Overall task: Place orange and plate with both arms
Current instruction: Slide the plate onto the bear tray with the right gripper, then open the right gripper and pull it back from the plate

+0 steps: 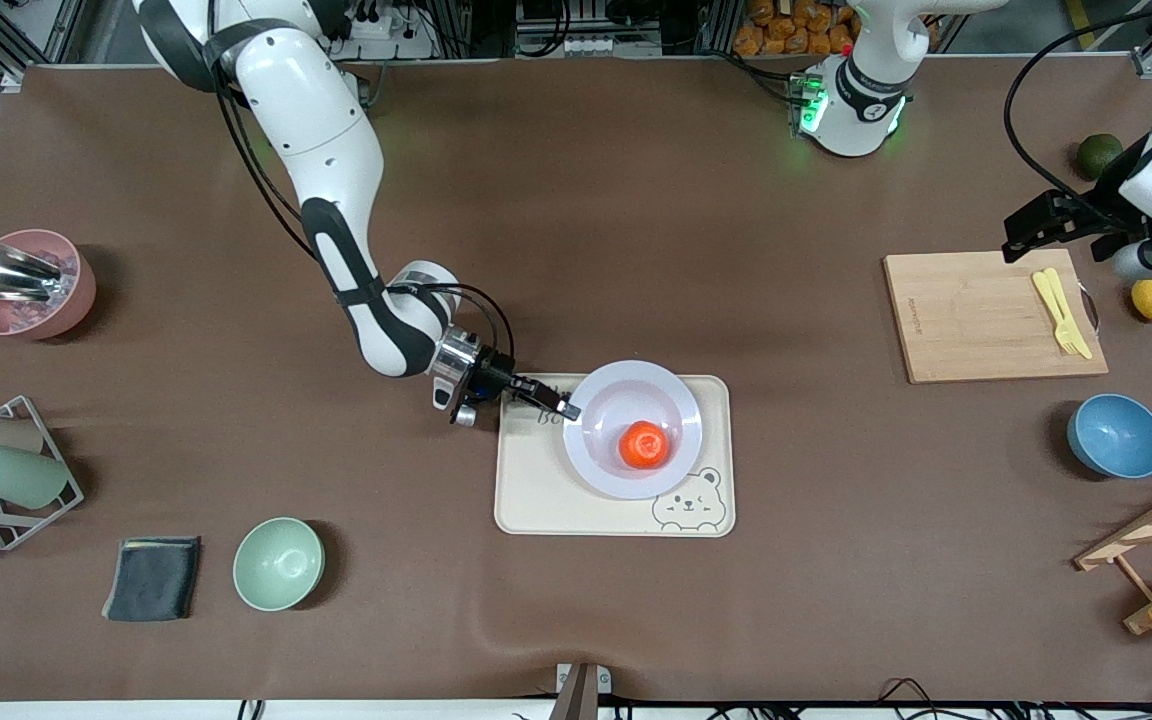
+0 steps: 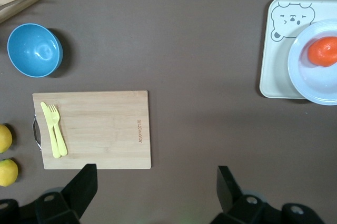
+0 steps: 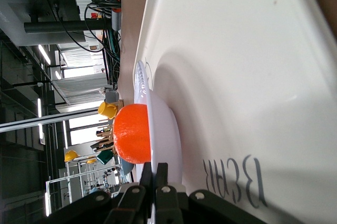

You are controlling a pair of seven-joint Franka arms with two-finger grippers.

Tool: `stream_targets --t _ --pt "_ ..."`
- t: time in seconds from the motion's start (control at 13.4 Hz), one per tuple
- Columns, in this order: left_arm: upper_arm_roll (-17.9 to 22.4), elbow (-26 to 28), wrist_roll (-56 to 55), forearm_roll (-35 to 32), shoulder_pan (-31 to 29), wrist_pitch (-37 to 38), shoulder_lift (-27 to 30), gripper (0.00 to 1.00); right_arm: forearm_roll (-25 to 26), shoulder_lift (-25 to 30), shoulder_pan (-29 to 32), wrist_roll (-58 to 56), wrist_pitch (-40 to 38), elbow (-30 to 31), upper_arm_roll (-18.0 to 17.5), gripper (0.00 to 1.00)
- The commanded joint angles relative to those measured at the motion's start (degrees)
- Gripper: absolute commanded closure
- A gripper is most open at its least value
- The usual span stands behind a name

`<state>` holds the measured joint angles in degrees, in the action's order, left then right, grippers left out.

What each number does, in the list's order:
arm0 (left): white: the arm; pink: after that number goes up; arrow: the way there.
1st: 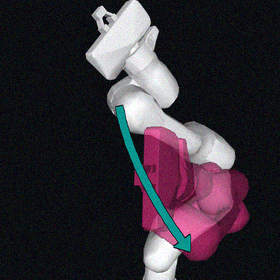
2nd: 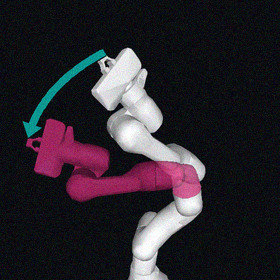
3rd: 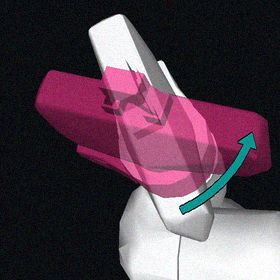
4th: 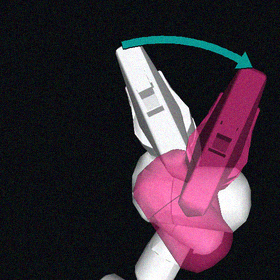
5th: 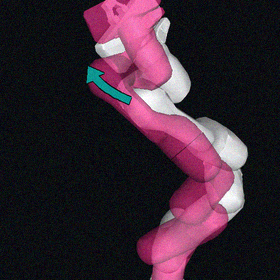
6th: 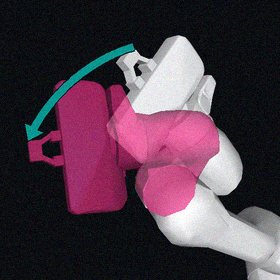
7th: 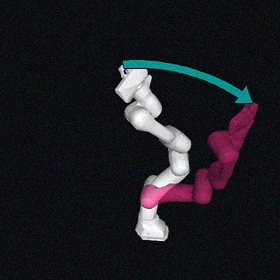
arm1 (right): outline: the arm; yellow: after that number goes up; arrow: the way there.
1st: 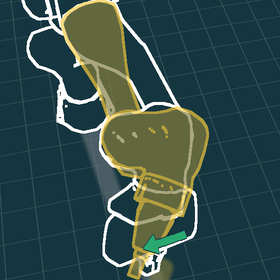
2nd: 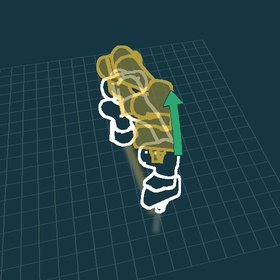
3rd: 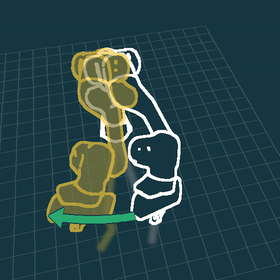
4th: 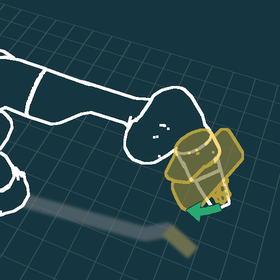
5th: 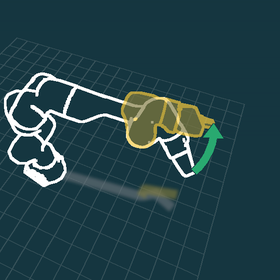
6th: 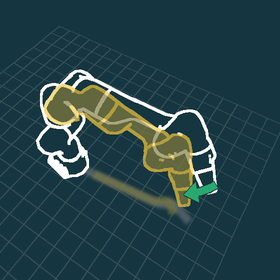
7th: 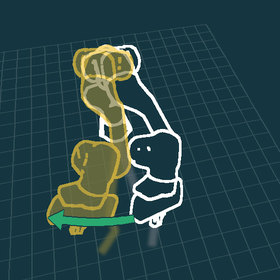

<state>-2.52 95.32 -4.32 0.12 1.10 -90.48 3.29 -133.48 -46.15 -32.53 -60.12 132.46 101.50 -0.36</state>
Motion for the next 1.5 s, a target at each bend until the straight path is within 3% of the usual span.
stream_targets --t 0.0,0.15,0.3,0.67,1.12,1.27,1.42 --pt "-0.4 -0.1 0.0 0.9 -0.3 0.2 0.3 0.00 1.3 -0.7 1.0 0.4 0.9 -1.6 -0.5 0.78" --pt "-0.6 -0.1 0.0 0.9 -0.2 0.2 0.3 0.00 4.5 -0.6 1.5 1.4 3.7 -1.9 -0.5 0.78" --pt "-0.6 -0.1 0.0 0.9 0.0 0.2 0.3 0.00 11.4 -0.3 1.9 9.5 7.0 -3.2 -0.6 0.76" --pt "-0.6 -0.3 0.0 0.9 0.2 0.1 0.2 0.00 27.7 0.4 3.2 29.1 7.1 -6.4 0.1 0.69" --pt "-0.6 -0.4 0.0 1.0 0.4 -0.5 0.0 0.00 59.5 1.3 7.7 56.9 4.1 -11.7 0.0 0.65" --pt "-0.6 -0.3 -0.1 1.1 0.3 -0.5 0.0 0.00 68.3 1.7 10.5 63.3 -2.4 -14.3 0.2 0.51" --pt "-0.6 -0.3 -0.1 1.1 0.2 -0.5 0.0 0.00 75.3 3.1 13.9 64.1 -6.4 -14.6 0.4 0.18"
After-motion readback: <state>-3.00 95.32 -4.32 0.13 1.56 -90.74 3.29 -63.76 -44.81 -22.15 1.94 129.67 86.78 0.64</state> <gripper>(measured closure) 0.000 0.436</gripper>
